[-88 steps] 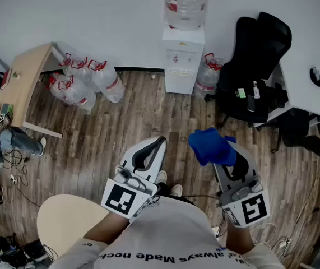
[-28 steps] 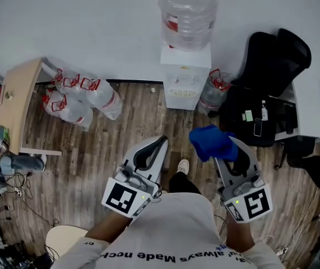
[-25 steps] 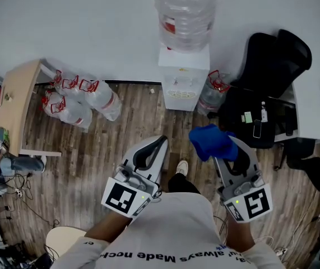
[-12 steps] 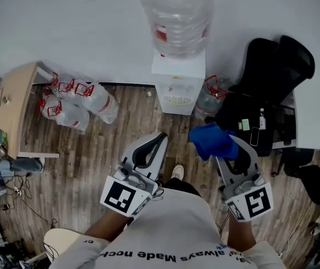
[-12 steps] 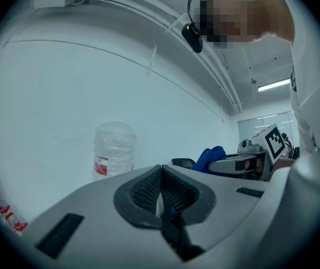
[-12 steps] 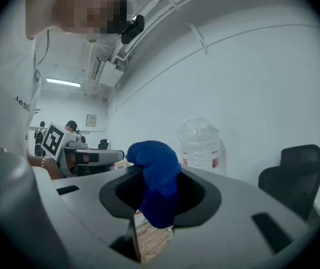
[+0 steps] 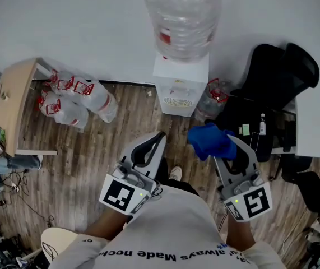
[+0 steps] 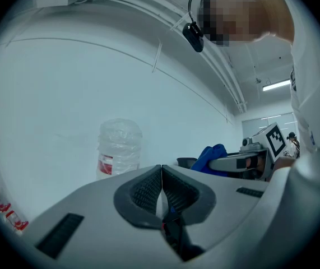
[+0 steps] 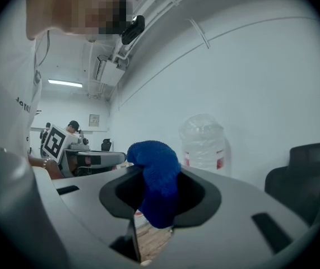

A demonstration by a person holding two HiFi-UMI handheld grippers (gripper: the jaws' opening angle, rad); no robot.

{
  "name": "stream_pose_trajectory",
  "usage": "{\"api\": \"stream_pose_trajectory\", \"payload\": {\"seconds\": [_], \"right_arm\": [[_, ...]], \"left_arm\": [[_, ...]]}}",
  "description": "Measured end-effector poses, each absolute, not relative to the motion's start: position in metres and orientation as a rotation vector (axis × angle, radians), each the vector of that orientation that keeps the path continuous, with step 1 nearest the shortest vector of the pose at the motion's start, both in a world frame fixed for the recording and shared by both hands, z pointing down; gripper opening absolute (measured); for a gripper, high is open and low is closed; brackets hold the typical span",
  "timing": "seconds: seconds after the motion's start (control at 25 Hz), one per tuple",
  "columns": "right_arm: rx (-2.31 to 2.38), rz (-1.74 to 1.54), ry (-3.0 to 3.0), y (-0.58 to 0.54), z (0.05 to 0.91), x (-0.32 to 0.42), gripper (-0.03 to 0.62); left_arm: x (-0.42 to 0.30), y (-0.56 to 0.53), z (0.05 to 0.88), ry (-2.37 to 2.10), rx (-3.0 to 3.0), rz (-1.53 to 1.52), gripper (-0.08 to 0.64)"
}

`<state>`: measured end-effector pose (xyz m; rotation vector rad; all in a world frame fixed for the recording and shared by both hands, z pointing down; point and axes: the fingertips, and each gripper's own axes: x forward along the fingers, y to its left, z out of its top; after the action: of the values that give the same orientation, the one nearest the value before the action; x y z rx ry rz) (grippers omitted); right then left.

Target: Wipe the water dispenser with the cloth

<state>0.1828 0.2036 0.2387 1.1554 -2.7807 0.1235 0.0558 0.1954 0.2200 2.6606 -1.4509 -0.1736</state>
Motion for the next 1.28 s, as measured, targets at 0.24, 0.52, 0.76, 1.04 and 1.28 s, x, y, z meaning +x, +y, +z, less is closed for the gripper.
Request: {"api": "stream_pose_trajectory", "payload": {"seconds": [0.24,0.52,0.76,1.04,1.28], "right_arm": [[1.161,0.115,-2.781,0.172,0.238,0.171,0.130],[1.159,0.102,-2.786,0.134,0.234,0.145,0.130],[1.153,0.086,-2.782,0.094,0.228,0.116,0.130],[1.149,0.078,-2.775,0.056,0.225,0.075,0.130],[1.153,0.076,-2.758,0.032,0.225,0.045,0.130]], "left_arm": [[0.047,0.168,0.218,-1.433,2.670,-0.177,0.021],[0.022,0.127,0.216,-1.434,2.674,-0.188,0.021],[-0.004,0.086,0.210,-1.428,2.681,-0.208,0.021],[-0.042,0.047,0.209,-1.408,2.683,-0.220,0.021],[-0.068,0.021,0.209,-1.382,2.687,-0.242,0.021]]}}
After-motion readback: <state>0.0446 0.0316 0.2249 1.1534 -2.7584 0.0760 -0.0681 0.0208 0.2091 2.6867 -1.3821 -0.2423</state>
